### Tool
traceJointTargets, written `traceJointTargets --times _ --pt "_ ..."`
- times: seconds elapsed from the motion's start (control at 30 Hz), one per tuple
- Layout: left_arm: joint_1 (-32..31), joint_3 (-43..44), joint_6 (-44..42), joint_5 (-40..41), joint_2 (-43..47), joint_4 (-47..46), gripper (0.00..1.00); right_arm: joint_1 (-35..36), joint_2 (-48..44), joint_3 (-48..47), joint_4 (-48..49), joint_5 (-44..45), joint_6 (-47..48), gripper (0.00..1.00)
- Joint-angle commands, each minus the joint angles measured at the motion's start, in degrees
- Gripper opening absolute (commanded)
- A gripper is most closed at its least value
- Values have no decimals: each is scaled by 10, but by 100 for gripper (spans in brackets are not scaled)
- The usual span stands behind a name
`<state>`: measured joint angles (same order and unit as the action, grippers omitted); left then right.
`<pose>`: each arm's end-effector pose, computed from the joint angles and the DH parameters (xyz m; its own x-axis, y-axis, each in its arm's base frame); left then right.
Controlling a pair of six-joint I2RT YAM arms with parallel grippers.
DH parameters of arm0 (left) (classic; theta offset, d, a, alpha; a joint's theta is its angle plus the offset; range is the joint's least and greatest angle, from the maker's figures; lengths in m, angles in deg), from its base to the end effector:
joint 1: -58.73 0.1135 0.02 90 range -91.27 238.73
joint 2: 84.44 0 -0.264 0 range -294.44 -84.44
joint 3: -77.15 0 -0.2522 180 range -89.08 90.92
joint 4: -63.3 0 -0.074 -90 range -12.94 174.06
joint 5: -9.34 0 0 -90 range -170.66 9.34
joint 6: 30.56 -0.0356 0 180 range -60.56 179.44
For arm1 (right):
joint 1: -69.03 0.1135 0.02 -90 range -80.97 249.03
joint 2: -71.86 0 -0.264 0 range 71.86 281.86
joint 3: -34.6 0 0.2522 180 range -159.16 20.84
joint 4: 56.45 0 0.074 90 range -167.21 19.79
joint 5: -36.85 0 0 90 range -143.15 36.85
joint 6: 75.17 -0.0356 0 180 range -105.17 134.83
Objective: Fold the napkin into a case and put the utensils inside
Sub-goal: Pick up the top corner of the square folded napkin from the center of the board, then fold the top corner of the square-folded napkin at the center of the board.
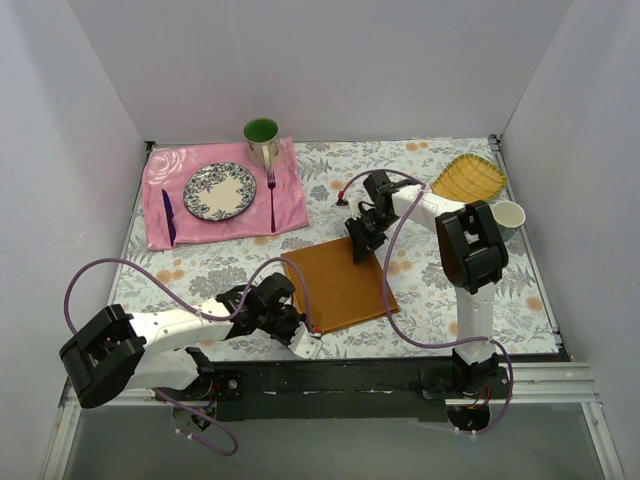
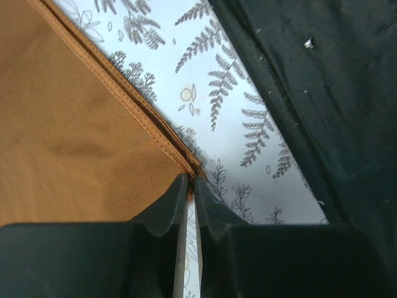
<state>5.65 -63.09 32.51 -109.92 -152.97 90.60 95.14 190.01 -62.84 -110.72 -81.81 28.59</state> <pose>0.1081 -0.1728 0.1506 -0.0543 0.7300 -0.6813 0.9937 -0.0277 -0.1088 0.3586 0.1948 0.1554 -0.7240 -0.5873 -0.3619 -0.6898 0.6111 0.3883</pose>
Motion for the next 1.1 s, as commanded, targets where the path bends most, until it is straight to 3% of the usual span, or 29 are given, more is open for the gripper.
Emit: traceJointTargets --times 0.0,0.2,0.5,0.67,0.7,0.73,0.83,1.07 --pt "-22 28 21 -28 19 21 0 23 1 -25 -11 -25 21 21" --pt "-23 91 86 -26 0 43 0 23 -30 -30 -15 -86 22 24" --pt "13 148 133 -28 -41 14 0 -48 -76 -59 -30 -148 8 39" --pt "74 222 161 -40 -135 -26 0 -126 -92 -47 -21 -214 -21 55" --pt "81 235 165 -41 -153 -31 0 -135 -95 -43 -20 -221 -22 59" --pt "95 245 173 -48 -168 -42 0 -151 -101 -40 -19 -232 -23 70" --pt "111 289 175 -57 -222 -61 0 -169 -120 -20 -12 -243 -22 77" --pt "130 355 173 -60 -320 -106 0 -194 -159 62 15 -281 -34 78"
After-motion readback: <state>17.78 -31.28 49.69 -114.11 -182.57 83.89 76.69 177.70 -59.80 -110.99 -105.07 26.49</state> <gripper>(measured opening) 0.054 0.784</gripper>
